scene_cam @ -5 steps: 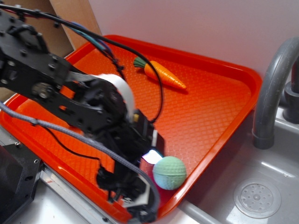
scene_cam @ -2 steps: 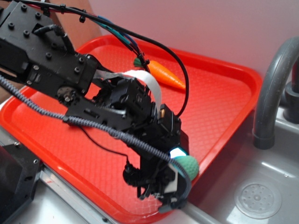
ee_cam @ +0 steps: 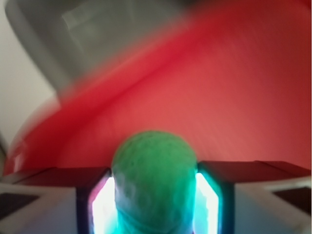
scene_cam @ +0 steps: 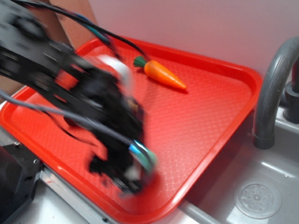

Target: Grab the green ball.

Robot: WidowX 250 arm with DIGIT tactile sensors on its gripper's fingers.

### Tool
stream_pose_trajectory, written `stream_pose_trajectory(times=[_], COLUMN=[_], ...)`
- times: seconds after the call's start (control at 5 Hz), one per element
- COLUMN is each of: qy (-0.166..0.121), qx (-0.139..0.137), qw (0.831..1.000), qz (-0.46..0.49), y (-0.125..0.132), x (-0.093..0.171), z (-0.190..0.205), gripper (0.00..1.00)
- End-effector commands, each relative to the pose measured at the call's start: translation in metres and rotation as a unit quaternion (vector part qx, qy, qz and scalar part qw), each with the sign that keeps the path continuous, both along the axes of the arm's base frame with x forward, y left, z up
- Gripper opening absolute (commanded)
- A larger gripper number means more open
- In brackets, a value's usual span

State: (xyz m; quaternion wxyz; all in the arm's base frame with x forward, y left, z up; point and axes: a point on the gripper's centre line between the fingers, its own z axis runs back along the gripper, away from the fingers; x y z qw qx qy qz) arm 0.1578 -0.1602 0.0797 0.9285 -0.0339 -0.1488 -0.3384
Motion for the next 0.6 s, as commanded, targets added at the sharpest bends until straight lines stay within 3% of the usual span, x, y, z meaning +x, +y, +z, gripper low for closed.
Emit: stream_pose_trajectory(times=[0.0, 0.2, 0.4], qy=[0.005, -0.002, -0.009], qx=[-0.018, -0.019, -0.002], qw=[0.969, 0.935, 0.931], qz=[0.245, 0.354, 0.366], y=[0.074, 0.097, 0.111], x=[-0.020, -0.014, -0.006], z=[0.105, 0.136, 0.131], gripper=[0.00, 0.00, 0.00])
